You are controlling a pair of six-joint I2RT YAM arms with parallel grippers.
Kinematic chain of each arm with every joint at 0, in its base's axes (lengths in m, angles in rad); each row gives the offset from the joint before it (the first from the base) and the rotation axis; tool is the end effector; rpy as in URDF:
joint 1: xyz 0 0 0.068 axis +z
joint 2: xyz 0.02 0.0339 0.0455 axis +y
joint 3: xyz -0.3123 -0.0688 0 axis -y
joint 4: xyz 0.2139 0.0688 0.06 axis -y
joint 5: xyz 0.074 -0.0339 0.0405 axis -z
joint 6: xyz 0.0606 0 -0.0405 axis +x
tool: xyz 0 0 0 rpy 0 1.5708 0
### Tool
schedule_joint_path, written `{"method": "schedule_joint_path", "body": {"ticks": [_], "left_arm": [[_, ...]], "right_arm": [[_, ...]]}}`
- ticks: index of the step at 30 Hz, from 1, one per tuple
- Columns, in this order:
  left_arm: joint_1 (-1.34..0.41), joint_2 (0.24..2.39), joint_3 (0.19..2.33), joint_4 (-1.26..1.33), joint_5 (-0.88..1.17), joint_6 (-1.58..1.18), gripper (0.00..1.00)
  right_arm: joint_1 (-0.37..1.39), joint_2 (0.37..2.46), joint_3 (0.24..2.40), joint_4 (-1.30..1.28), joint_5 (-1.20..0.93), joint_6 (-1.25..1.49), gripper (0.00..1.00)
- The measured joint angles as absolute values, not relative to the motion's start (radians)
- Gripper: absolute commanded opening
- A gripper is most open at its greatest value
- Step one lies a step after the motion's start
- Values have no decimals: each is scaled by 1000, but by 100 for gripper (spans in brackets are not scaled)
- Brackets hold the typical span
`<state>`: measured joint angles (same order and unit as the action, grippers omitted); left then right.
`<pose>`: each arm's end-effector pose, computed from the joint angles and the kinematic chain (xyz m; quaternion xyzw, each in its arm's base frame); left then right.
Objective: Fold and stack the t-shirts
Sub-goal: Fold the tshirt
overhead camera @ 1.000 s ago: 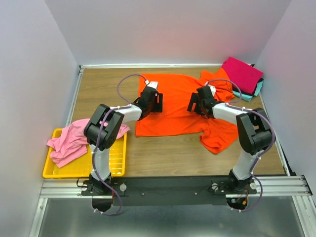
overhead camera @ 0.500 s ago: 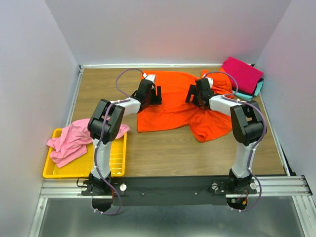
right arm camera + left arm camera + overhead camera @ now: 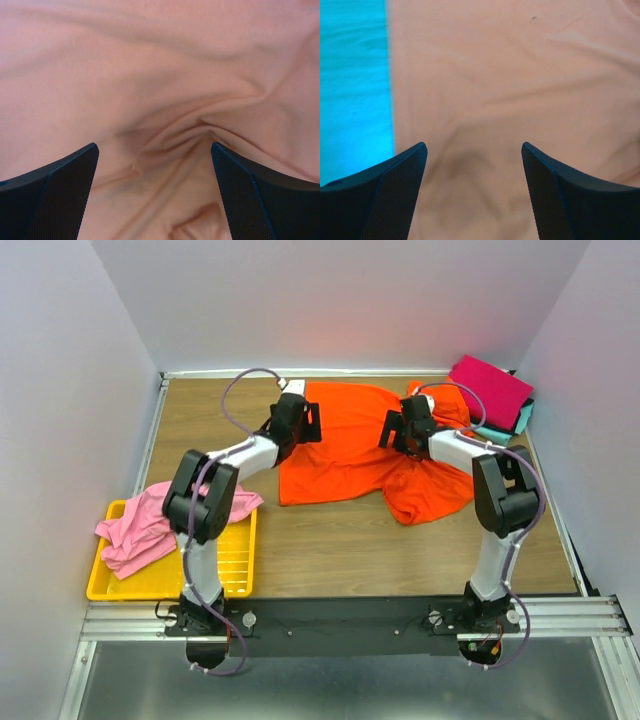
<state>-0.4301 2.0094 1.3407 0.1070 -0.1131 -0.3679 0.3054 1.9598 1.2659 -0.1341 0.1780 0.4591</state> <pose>0.4312 -0.1903 0.2392 -0.0001 0.8744 -0.1419 0.4639 0.4149 0.1196 0.2134 0.1034 0.9229 0.0580 0.3663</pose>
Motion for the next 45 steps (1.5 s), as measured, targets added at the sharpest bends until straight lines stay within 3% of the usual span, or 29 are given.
{"method": "schedule_joint_path", "body": {"ticks": [4,10,17,32,45], "left_arm": [[-506,1789,1148,87,-377,-428,91],[-632,1672,988,48,-533,-546,87],[-645,1668,824,-23,-557,-669,81],[-646,1588,728,-18,-566,-732,79],[-646,1532,679,-17,-523,-725,61]], "right_arm": [[303,1886,1236,-153,175,454,100],[294,1796,1197,-154,158,454,100],[293,1748,1147,-158,154,455,100],[293,1738,1132,-158,147,455,100],[293,1742,1132,-158,140,455,100]]}}
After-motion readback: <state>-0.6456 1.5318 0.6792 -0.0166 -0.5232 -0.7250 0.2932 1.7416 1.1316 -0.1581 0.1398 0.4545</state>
